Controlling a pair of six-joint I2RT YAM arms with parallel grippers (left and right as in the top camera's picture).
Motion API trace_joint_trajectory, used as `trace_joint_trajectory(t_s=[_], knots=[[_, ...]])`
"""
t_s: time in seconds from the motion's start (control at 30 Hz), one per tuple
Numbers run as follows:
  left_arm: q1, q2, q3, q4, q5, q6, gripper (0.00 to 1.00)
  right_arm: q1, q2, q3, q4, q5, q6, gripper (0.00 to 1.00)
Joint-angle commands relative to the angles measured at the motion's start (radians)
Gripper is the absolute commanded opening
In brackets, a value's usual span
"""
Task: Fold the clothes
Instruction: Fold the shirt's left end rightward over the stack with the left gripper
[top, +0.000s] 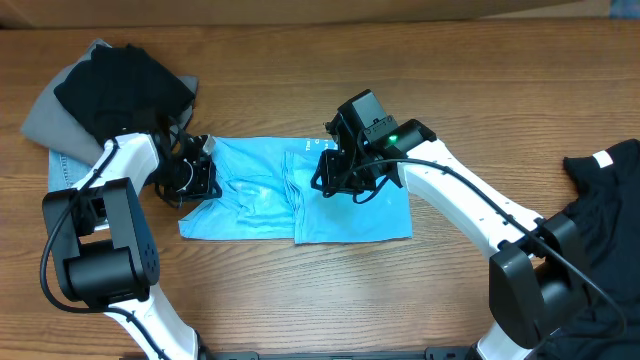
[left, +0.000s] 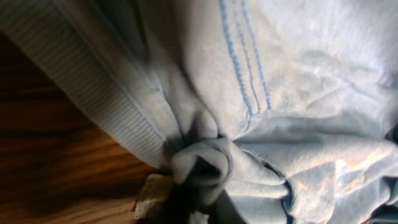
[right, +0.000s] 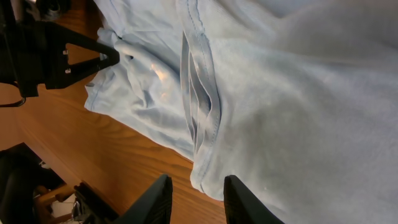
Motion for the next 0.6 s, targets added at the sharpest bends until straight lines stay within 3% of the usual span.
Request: trace_joint_trajectory(t_s=[0.0,0.17,0.57], knots=[[-0.006,0.051,-0.025,-0.019,-0.007,-0.009,0.04,-0.002,0.002,-0.011,0.005,-0.008,-0.007,0.31],[0.006,0.049,0.066,-0.134,-0.044,-0.04,0.04,-0.005,0.002,-0.011,0.005,-0.007,-0.008,0.27],[-0.011,-0.023,0.504,-0.526,-0.134,-0.071,0.04,-0.153,-0.065,-0.009,-0.018,-0.008,-0.008,0.25]])
